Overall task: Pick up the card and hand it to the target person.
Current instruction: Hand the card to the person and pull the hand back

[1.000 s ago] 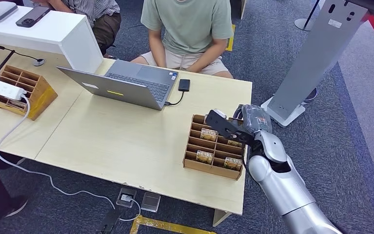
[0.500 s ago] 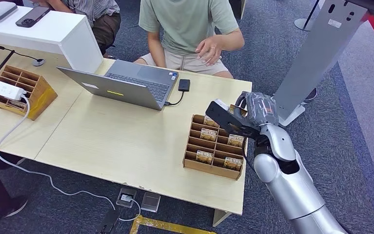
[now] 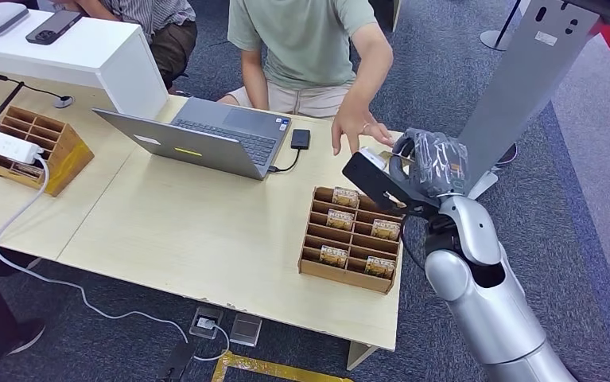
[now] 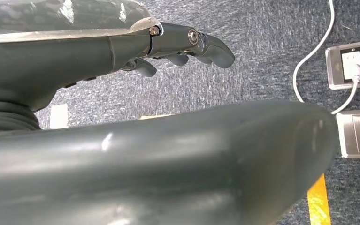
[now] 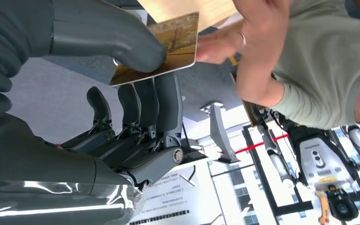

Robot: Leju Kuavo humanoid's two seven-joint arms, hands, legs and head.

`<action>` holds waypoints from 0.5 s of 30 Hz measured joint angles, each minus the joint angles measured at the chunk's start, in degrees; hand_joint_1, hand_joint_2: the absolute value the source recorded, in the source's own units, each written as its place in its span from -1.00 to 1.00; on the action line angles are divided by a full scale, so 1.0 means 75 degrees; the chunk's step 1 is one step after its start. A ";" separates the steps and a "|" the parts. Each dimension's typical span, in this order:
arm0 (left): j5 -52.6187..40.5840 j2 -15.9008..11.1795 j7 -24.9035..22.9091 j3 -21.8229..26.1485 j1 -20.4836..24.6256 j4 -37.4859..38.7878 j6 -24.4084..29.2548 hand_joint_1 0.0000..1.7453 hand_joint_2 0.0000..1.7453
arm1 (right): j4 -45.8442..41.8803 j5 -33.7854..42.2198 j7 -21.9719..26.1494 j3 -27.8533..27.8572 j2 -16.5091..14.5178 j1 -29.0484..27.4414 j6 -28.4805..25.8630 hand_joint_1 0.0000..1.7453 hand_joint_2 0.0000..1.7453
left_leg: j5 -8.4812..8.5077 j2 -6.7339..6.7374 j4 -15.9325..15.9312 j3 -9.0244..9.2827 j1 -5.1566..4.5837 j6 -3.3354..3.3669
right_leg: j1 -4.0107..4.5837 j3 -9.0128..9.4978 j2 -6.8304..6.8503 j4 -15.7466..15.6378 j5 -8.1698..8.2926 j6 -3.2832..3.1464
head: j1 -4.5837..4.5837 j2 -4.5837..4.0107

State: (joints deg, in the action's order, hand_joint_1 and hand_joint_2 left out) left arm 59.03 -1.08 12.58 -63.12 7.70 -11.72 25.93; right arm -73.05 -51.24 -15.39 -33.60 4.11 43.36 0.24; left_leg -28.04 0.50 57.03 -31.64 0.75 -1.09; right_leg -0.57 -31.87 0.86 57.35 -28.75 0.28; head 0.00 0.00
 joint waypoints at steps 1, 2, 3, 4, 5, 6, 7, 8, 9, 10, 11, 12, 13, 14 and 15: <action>-0.0007 -0.0001 0.0001 -0.0003 0.0000 0.0002 -0.0009 -1.00 -1.00 | 0.0169 -0.0002 0.0073 0.0033 -0.0054 0.0094 -0.0120 0.54 1.00 | 0.0000 0.0003 0.0001 -0.0001 0.0000 0.0000 | 0.0000 -0.0002 -0.0003 0.0001 0.0001 0.0000 | 0.0000 0.0000; -0.0014 -0.0003 0.0002 -0.0006 0.0001 0.0003 -0.0018 -1.00 -1.00 | 0.0362 -0.0017 0.0146 0.0055 -0.0109 0.0203 -0.0244 0.54 1.00 | 0.0000 0.0007 0.0001 -0.0001 0.0000 -0.0001 | 0.0000 -0.0003 -0.0007 0.0002 0.0002 -0.0001 | 0.0000 0.0000; -0.0022 -0.0004 0.0003 -0.0010 0.0000 0.0004 -0.0026 -1.00 -1.00 | 0.0607 -0.0029 0.0223 0.0073 -0.0171 0.0334 -0.0372 0.55 1.00 | 0.0000 0.0009 0.0001 0.0000 0.0000 -0.0001 | 0.0000 -0.0003 -0.0008 0.0002 0.0002 -0.0001 | 0.0000 0.0000; -0.0028 -0.0004 0.0005 -0.0012 0.0000 0.0005 -0.0030 -1.00 -1.00 | 0.0792 -0.0032 0.0280 0.0084 -0.0217 0.0430 -0.0459 0.54 1.00 | 0.0000 0.0010 0.0000 0.0001 0.0001 -0.0002 | 0.0000 -0.0003 -0.0010 0.0002 0.0003 -0.0001 | 0.0000 0.0000; -0.0041 -0.0003 0.0002 -0.0016 0.0000 0.0006 -0.0036 -1.00 -1.00 | 0.1027 -0.0087 0.0287 0.0089 -0.0267 0.0544 -0.0548 0.53 1.00 | 0.0001 0.0012 -0.0001 0.0001 0.0000 -0.0002 | 0.0000 -0.0003 -0.0011 0.0002 0.0004 -0.0002 | 0.0000 0.0000; -0.0052 -0.0001 -0.0002 -0.0018 0.0000 0.0008 -0.0039 -1.00 -1.00 | 0.1272 -0.0131 0.0290 0.0100 -0.0318 0.0655 -0.0636 0.52 1.00 | 0.0001 0.0013 -0.0001 0.0002 0.0000 -0.0002 | 0.0000 -0.0003 -0.0012 0.0001 0.0005 -0.0002 | 0.0000 0.0000; -0.0072 0.0001 -0.0009 -0.0019 0.0001 0.0010 -0.0045 -1.00 -1.00 | 0.1554 -0.0199 0.0281 0.0113 -0.0372 0.0780 -0.0729 0.50 1.00 | 0.0003 0.0017 -0.0004 0.0004 -0.0001 -0.0001 | -0.0001 -0.0002 -0.0018 0.0000 0.0007 -0.0003 | 0.0000 0.0000; -0.0094 0.0003 -0.0016 -0.0023 0.0001 0.0012 -0.0050 -1.00 -1.00 | 0.1910 -0.0264 0.0292 0.0134 -0.0442 0.0938 -0.0850 0.50 1.00 | 0.0002 0.0021 -0.0003 0.0005 -0.0001 -0.0001 | -0.0001 -0.0002 -0.0022 0.0000 0.0008 -0.0003 | 0.0000 0.0000; -0.0108 0.0007 -0.0020 -0.0024 0.0002 0.0013 -0.0047 -1.00 -1.00 | 0.2230 -0.0262 0.0352 0.0163 -0.0509 0.1078 -0.0940 0.50 1.00 | 0.0002 0.0023 -0.0004 0.0007 0.0000 -0.0002 | 0.0000 -0.0001 -0.0024 0.0000 0.0009 -0.0003 | 0.0000 0.0000; -0.0129 0.0009 -0.0030 -0.0031 0.0002 0.0015 -0.0050 -1.00 -1.00 | 0.2584 -0.0263 0.0419 0.0193 -0.0585 0.1234 -0.1032 0.50 1.00 | 0.0004 0.0026 -0.0008 0.0010 -0.0001 -0.0001 | -0.0001 0.0001 -0.0029 -0.0004 0.0012 -0.0003 | 0.0000 0.0000; -0.0145 0.0012 -0.0044 -0.0042 0.0003 0.0016 -0.0052 -1.00 -1.00 | 0.2891 -0.0234 0.0505 0.0229 -0.0662 0.1363 -0.1108 0.50 1.00 | 0.0004 0.0026 -0.0008 0.0009 0.0000 -0.0001 | 0.0000 0.0002 -0.0028 -0.0004 0.0012 -0.0002 | 0.0000 0.0000; -0.0161 0.0014 -0.0062 -0.0053 0.0003 0.0018 -0.0057 -1.00 -1.00 | 0.3159 -0.0211 0.0573 0.0257 -0.0734 0.1477 -0.1151 0.50 1.00 | 0.0006 0.0027 -0.0010 0.0011 -0.0001 -0.0001 | -0.0001 0.0003 -0.0030 -0.0006 0.0014 -0.0003 | 0.0000 0.0000; -0.0172 0.0014 -0.0080 -0.0065 0.0003 0.0020 -0.0064 -1.00 -1.00 | 0.3341 -0.0205 0.0615 0.0271 -0.0784 0.1554 -0.1178 0.50 1.00 | 0.0005 0.0027 -0.0009 0.0011 0.0000 -0.0001 | 0.0000 0.0003 -0.0029 -0.0005 0.0013 -0.0002 | 0.0000 0.0000; -0.0179 0.0015 -0.0095 -0.0075 0.0003 0.0020 -0.0068 -1.00 -1.00 | 0.3540 -0.0198 0.0671 0.0289 -0.0857 0.1622 -0.1237 0.50 1.00 | 0.0002 0.0027 -0.0005 0.0009 0.0001 -0.0003 | 0.0001 0.0003 -0.0027 -0.0002 0.0010 -0.0001 | 0.0000 0.0000; -0.0185 0.0015 -0.0105 -0.0083 0.0003 0.0019 -0.0073 -1.00 -1.00 | 0.3738 -0.0203 0.0720 0.0296 -0.0933 0.1688 -0.1294 0.50 1.00 | 0.0001 0.0028 -0.0006 0.0010 0.0001 -0.0003 | 0.0001 0.0005 -0.0027 -0.0003 0.0010 -0.0002 | 0.0000 0.0000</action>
State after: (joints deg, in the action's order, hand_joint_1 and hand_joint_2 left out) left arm 57.65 -0.96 11.79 -63.75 7.73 -11.58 25.38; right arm -45.02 -52.76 -9.99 -31.38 -2.88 56.02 -9.47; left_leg -28.03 0.71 56.98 -31.56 0.76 -1.11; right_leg -0.57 -31.84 0.66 57.33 -28.67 0.27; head 0.00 0.00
